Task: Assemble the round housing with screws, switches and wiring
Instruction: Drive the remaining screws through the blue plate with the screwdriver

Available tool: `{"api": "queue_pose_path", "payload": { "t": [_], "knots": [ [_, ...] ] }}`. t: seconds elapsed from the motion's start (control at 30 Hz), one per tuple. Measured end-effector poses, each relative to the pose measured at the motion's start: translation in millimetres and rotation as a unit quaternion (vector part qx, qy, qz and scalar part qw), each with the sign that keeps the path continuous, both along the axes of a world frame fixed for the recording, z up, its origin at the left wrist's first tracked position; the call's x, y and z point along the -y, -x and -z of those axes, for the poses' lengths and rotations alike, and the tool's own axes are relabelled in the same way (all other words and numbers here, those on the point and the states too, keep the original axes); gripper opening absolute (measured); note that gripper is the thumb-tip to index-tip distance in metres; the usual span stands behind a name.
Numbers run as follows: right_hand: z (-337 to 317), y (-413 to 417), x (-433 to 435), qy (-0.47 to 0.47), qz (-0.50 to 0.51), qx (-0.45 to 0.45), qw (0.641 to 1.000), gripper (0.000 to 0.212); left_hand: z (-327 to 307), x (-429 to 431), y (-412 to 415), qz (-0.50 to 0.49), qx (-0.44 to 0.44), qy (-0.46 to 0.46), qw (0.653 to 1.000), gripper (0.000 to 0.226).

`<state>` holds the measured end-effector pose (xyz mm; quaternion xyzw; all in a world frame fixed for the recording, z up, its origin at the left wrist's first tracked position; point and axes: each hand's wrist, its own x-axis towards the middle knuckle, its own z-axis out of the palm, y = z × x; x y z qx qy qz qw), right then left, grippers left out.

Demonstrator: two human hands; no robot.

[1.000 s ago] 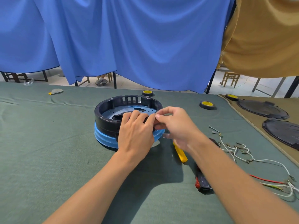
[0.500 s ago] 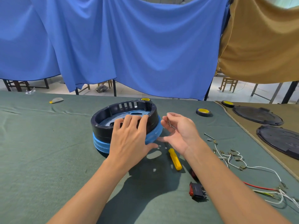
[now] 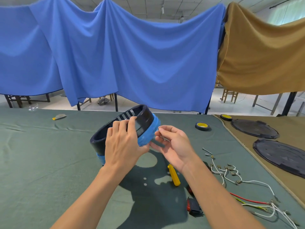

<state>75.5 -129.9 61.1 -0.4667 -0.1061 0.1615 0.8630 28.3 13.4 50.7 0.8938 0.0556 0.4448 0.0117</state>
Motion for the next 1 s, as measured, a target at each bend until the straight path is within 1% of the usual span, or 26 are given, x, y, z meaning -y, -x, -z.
{"api": "queue_pose_path", "payload": {
  "t": [0.1,0.17,0.27,0.4,0.47,0.5,0.6,0.67,0.73,0.8,0.87,0.93,1.0],
  "knots": [
    [-10.3,7.4,-4.8,0.011,0.006,0.009,1.000,0.007,-20.8,-2.0,3.2,0.008,0.015,0.091,0.996,0.083],
    [-19.7,11.6,-6.1,0.034,0.023,0.022,0.999,0.008,-33.4,-4.7,5.9,0.015,0.032,0.167,0.985,0.078],
    [-33.6,18.2,-5.1,0.086,0.042,0.060,0.994,0.009,-48.1,-11.5,12.4,0.042,0.069,0.260,0.962,0.070],
    [-46.1,26.1,-3.8,0.159,0.072,0.125,0.977,0.009,-59.4,-22.3,23.1,0.079,0.069,0.379,0.919,0.071],
    [-50.2,28.3,-4.3,0.182,0.084,0.148,0.968,0.006,-62.8,-26.9,28.1,0.104,0.069,0.445,0.887,0.065],
    [-51.8,29.5,-4.9,0.193,0.088,0.158,0.964,0.004,-64.0,-29.7,29.6,0.118,0.063,0.482,0.866,0.058],
    [-55.6,33.3,-6.4,0.224,0.090,0.185,0.953,0.003,-65.7,-36.2,31.9,0.159,0.042,0.575,0.802,0.034],
    [-56.1,35.7,-6.5,0.239,0.090,0.201,0.946,0.003,-65.7,-38.0,36.1,0.164,0.022,0.631,0.758,0.024],
    [-55.0,37.5,-6.1,0.254,0.087,0.222,0.937,0.004,-64.2,-40.2,40.6,0.175,0.002,0.685,0.707,0.017],
    [-53.5,39.0,-5.7,0.268,0.080,0.242,0.929,0.005,-61.4,-43.9,42.7,0.177,-0.012,0.732,0.658,0.026],
    [-52.5,40.4,-6.0,0.286,0.071,0.260,0.919,0.006,-57.5,-47.6,43.2,0.164,-0.027,0.768,0.618,0.034],
    [-51.3,41.0,-7.5,0.305,0.064,0.274,0.910,0.009,-51.4,-51.4,42.3,0.154,-0.048,0.791,0.590,0.040],
    [-50.3,40.6,-9.0,0.340,0.057,0.295,0.891,0.013,-43.8,-53.7,41.0,0.148,-0.070,0.804,0.571,0.041]
  ]
}}
